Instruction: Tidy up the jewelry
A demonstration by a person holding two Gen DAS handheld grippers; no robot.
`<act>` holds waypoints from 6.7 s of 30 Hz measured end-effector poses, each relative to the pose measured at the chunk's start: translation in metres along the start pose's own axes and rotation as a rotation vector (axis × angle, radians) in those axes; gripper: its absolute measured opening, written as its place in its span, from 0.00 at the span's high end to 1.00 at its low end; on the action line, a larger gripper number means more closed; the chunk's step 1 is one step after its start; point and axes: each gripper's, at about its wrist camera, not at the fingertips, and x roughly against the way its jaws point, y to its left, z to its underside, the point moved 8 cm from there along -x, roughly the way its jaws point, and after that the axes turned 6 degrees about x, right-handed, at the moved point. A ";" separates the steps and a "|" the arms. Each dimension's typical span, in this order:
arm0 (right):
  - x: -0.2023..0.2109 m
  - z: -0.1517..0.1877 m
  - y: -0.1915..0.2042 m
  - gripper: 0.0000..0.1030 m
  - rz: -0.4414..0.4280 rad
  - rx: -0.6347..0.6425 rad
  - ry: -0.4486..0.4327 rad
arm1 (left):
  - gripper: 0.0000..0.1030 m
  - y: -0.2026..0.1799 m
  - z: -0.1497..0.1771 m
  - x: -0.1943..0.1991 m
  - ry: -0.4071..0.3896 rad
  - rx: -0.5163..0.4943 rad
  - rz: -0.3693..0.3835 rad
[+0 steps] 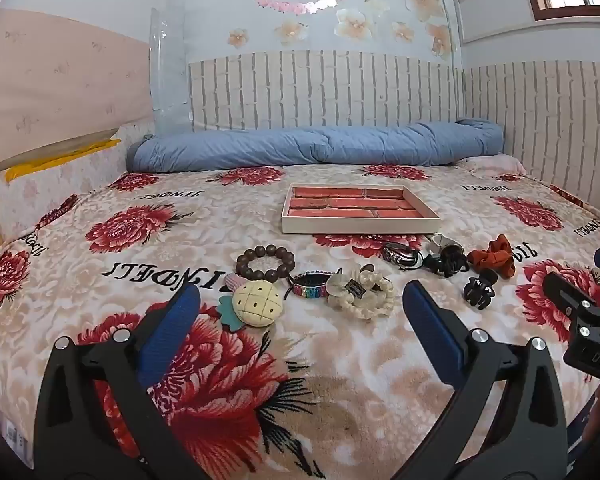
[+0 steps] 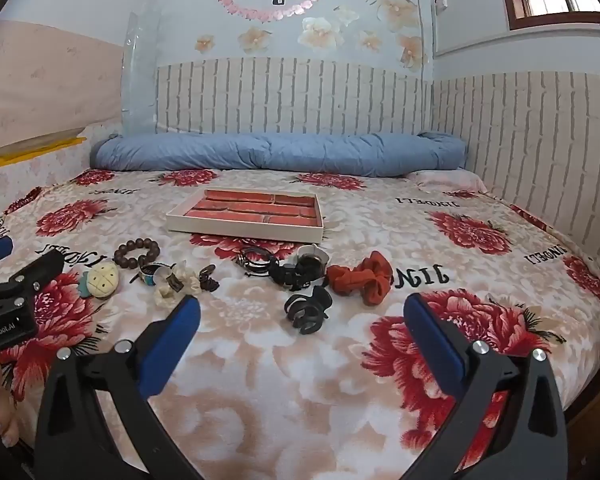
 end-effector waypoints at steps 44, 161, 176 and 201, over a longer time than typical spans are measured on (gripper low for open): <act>0.002 -0.002 -0.005 0.04 0.021 -0.001 -0.004 | 0.05 -0.001 0.000 0.000 0.022 -0.008 0.005; -0.192 0.047 0.000 0.20 -0.007 0.024 0.403 | 0.15 0.058 0.051 -0.194 0.464 0.071 -0.034; -0.197 0.052 0.003 0.48 -0.043 0.002 0.416 | 0.33 0.061 0.057 -0.204 0.507 0.076 -0.047; -0.189 0.017 0.003 0.48 -0.081 -0.012 0.321 | 0.46 0.053 0.010 -0.178 0.384 0.036 -0.019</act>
